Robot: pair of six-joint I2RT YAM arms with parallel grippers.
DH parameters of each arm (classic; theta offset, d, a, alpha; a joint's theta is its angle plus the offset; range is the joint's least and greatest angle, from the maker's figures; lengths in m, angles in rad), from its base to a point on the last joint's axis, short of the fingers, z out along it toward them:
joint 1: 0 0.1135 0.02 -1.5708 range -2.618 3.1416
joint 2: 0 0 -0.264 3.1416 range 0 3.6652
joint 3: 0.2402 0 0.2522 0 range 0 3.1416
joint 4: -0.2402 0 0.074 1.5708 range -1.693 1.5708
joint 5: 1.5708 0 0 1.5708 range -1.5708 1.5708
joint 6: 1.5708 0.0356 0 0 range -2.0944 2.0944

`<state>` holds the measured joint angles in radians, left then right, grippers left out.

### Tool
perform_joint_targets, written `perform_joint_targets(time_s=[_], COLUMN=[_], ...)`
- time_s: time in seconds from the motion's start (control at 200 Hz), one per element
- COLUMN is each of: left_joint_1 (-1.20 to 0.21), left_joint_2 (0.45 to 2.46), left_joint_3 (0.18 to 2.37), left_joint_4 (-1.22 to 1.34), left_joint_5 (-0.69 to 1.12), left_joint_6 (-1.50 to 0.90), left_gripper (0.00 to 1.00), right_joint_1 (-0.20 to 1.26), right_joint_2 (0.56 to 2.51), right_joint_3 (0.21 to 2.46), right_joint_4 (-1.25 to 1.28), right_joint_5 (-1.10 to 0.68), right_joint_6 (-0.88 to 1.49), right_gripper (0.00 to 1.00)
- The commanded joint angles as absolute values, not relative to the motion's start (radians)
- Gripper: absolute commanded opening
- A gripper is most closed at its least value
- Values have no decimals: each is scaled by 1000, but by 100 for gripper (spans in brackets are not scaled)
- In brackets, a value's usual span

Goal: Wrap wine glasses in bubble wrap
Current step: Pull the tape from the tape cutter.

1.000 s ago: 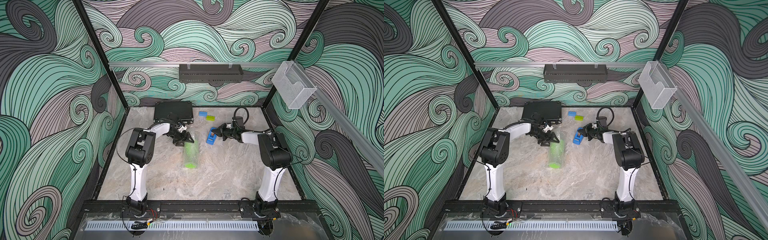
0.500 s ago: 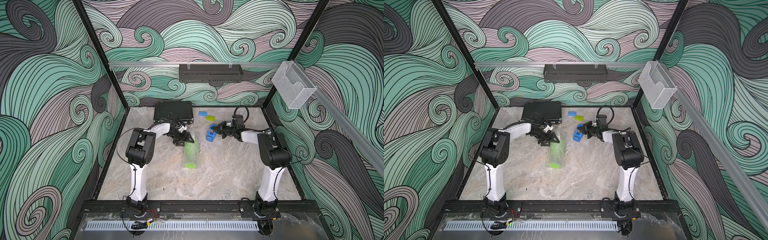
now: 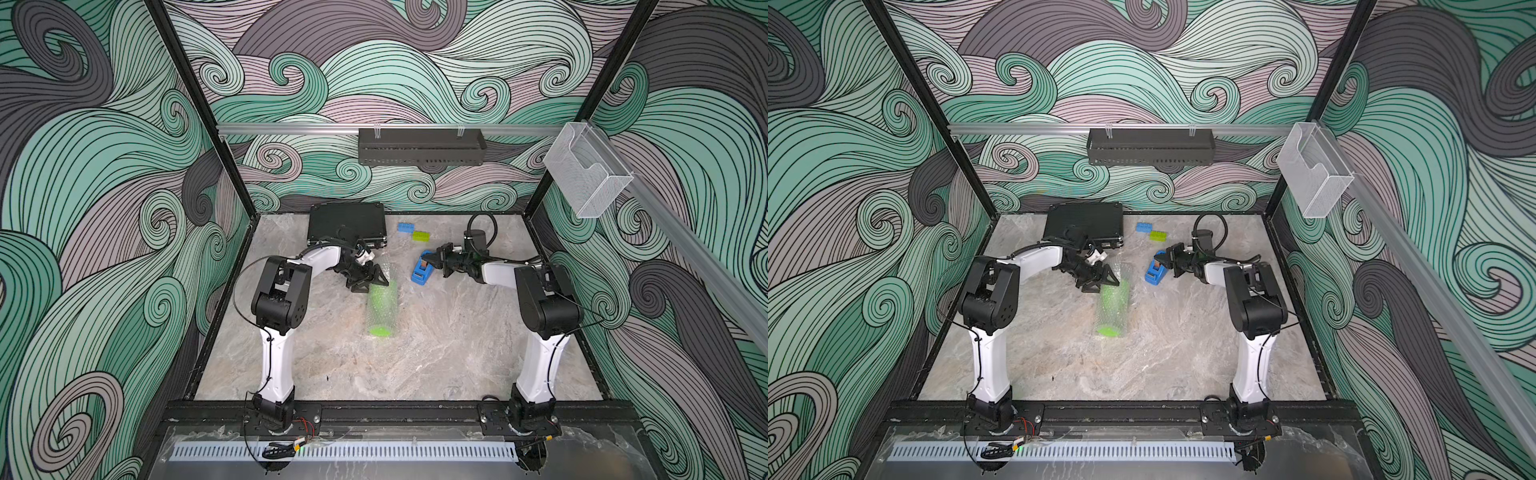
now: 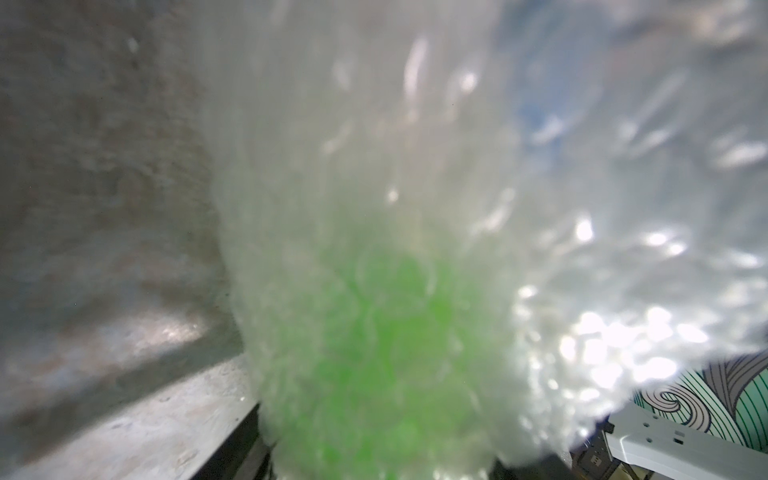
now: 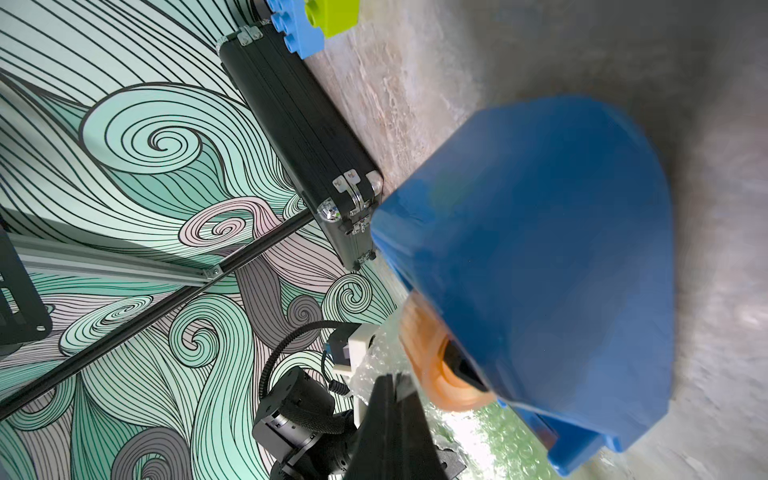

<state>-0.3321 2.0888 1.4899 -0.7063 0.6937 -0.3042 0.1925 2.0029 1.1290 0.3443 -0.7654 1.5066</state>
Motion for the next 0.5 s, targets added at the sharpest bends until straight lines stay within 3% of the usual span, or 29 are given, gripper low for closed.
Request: perform_joint_targets(time_s=[0.0, 0.495], left_joint_1=[-351, -353], left_joint_2=[2162, 2163], left_joint_3=[1428, 1426], left_joint_4=[-815, -813], left_joint_5=[529, 546], left_joint_6=[-302, -308], left_gripper=[69, 69], right_joint_1=[204, 215], right_joint_2=[1989, 1992], right_joint_3=[1125, 1105], right_joint_4=[408, 471], right_joint_5=[-771, -733], right_joint_6=[1510, 1649], right_gripper=[0, 0])
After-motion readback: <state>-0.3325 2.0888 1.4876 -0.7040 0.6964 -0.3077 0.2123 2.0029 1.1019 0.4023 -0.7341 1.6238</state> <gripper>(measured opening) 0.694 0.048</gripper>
